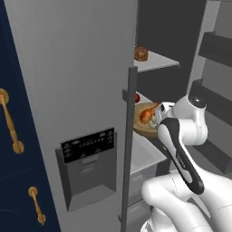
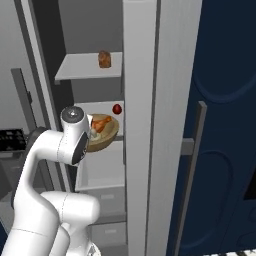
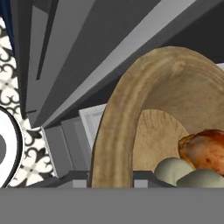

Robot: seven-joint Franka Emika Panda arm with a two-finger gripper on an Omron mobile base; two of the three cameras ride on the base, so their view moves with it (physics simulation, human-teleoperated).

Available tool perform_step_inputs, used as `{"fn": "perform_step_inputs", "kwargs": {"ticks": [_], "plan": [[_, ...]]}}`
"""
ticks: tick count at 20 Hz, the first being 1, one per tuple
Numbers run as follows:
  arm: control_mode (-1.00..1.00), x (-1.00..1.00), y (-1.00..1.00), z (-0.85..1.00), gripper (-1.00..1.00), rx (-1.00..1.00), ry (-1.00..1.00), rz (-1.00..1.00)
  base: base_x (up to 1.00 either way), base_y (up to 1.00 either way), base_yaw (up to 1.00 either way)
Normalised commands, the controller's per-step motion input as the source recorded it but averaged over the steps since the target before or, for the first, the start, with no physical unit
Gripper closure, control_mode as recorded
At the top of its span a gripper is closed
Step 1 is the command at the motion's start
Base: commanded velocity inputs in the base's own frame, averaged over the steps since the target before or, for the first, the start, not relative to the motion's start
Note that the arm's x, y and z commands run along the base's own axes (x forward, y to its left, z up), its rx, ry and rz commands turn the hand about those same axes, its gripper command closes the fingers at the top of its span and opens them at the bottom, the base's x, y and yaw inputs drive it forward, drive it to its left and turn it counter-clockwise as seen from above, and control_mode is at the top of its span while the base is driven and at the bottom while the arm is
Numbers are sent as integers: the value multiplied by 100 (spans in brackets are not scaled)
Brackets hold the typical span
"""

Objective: Pick the chicken drumstick and mushroom from their plates and place them in the bowl. Then put the bowl in the fridge.

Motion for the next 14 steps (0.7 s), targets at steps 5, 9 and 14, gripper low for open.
{"fn": "perform_step_inputs", "kwargs": {"ticks": [5, 9, 14], "plan": [[100, 0, 0, 0, 100, 0, 0, 0, 26, -15, 0], [100, 0, 0, 0, 100, 0, 0, 0, 28, -23, 0], [100, 0, 0, 0, 100, 0, 0, 0, 16, -27, 0]]}}
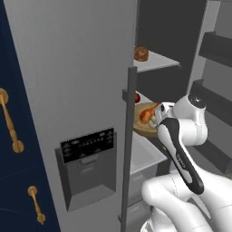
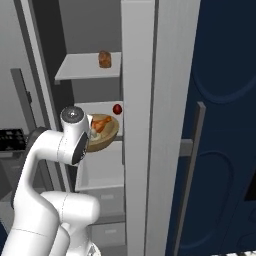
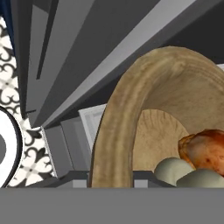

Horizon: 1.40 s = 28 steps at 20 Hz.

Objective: Pick the chicken drumstick and mushroom from their plates and place them in the bowl. Then put the bowl in the fridge.

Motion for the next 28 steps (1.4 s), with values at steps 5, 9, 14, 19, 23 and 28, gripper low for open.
{"fn": "perform_step_inputs", "kwargs": {"ticks": [5, 9, 14, 19, 23, 28], "plan": [[100, 0, 0, 0, 100, 0, 0, 0, 0, -38, -6], [100, 0, 0, 0, 100, 0, 0, 0, 17, -4, -1], [100, 0, 0, 0, 100, 0, 0, 0, 40, -1, 0], [100, 0, 0, 0, 100, 0, 0, 0, 42, -11, 0], [-100, 28, 0, -1, 100, 0, -2, 2, 19, -8, 0], [-100, 71, 1, -11, 100, 0, 0, 20, 0, 0, 0]]}}
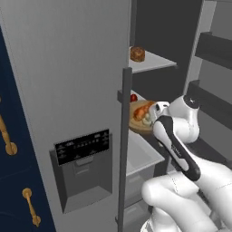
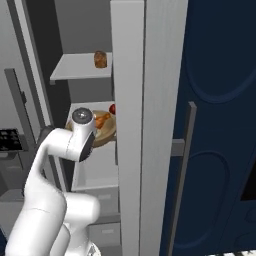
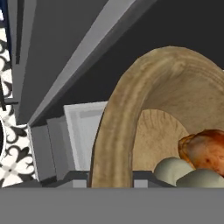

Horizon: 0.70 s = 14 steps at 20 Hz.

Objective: Pick the chicken drumstick and mushroom from their plates and place them in the bowl. Then put the bowl in the fridge.

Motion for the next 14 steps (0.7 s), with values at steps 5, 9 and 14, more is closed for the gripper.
{"fn": "perform_step_inputs", "kwargs": {"ticks": [5, 9, 14], "plan": [[-100, 79, 10, -3, 100, 0, 6, 17, 0, 0, 0], [-100, 78, 22, -6, 100, 0, 17, 4, 0, 0, 0], [-100, 71, 4, -10, 100, 0, 6, 1, 0, 0, 0]]}}
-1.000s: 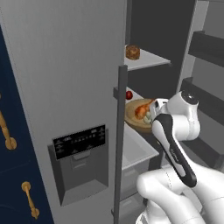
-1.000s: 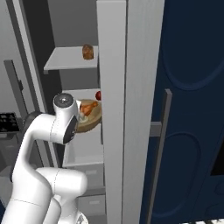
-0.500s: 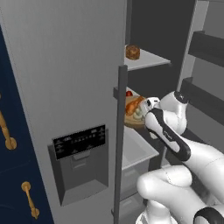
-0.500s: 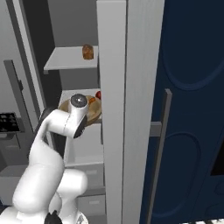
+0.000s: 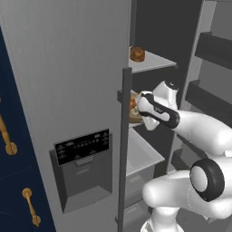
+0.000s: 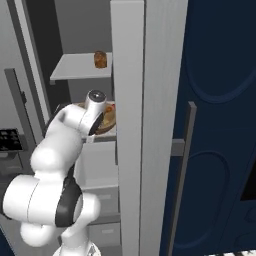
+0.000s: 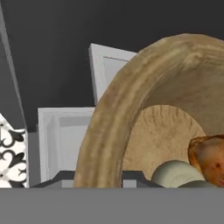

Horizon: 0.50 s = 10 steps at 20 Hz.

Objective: Pick the chicken drumstick and mushroom from their plates and place them in the bowl. Then put the bowl in the fridge.

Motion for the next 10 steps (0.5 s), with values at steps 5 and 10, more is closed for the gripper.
{"fn": "perform_step_inputs", "kwargs": {"ticks": [5, 10], "plan": [[-100, 35, 0, 0, 100, 0, 0, 5, 0, 0, 0], [-100, 7, 2, -11, -100, 0, -19, 2, 0, 0, 0]]}}
